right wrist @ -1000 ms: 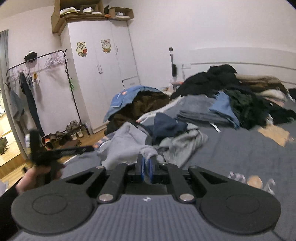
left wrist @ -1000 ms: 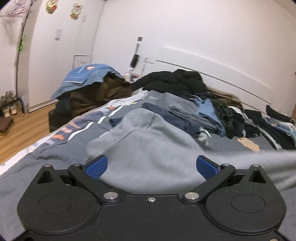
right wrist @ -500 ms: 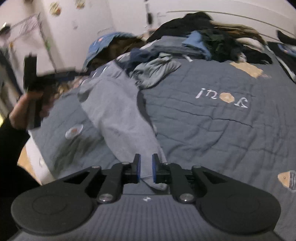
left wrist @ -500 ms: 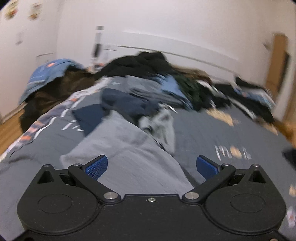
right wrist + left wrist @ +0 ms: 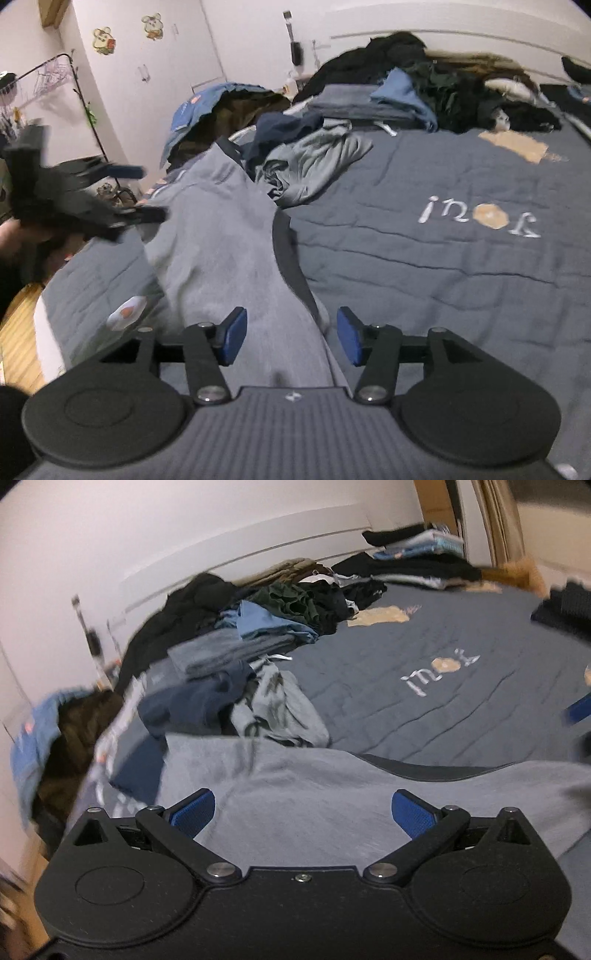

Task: Fold clothes
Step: 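Grasp the grey sweatshirt with the right tool and pull it out of the pile, then grasp the sweatshirt edge with the left tool while the right tool holds it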

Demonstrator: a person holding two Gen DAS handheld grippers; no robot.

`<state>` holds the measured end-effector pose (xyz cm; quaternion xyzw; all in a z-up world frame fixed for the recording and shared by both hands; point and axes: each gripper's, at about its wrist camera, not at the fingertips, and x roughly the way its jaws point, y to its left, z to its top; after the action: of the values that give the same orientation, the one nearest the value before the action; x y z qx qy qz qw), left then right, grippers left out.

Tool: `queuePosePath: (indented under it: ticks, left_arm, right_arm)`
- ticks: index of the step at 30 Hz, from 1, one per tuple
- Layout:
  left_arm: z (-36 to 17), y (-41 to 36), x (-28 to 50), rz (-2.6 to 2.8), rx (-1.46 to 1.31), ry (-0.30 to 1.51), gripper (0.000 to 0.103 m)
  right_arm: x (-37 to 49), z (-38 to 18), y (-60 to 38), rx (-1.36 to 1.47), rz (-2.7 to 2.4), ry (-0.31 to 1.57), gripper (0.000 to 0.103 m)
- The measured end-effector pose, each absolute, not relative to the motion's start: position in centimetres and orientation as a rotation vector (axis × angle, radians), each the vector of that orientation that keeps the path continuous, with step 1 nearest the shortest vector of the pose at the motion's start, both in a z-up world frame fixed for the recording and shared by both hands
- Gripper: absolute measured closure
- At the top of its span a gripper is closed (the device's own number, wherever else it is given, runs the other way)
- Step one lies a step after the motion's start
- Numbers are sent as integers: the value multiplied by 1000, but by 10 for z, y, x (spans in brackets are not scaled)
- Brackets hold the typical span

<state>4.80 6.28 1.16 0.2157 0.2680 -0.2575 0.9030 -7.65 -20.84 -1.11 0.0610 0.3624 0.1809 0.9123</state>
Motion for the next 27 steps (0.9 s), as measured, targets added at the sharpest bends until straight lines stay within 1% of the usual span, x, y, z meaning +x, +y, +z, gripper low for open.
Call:
queuePosePath:
  ticks: [4,9,11,12,13,17,22,27]
  left_arm:
    - [12,78,34,-533,344,599,0]
    - [17,88,5,-544,231,621,0]
    - [17,89,-6,-548,212,626,0]
    - [17,89,-11,-551,203,629,0]
    - [17,89,-17,-553,193,631,0]
    - [14,88,-38,-563,178,652,0]
    - [13,91,-56,-563,185,650,0]
    - [19,100,-72,-580,175,663,0]
  right_arm:
    - [-40,-29,-194,134,400,786,50]
    - [-10,-55,-175,111,425,908,50]
    - [-3,-61,-179,182,423,948,58]
    - [-3,-61,-183,221,423,955,74]
    - [-4,-59,-186,251,405,954,96]
    - [-18,-45,-193,372,476,935,97]
    - [-48,-23,-173,297,616,923,98]
    - [-80,-2,-146,374,739,873,98]
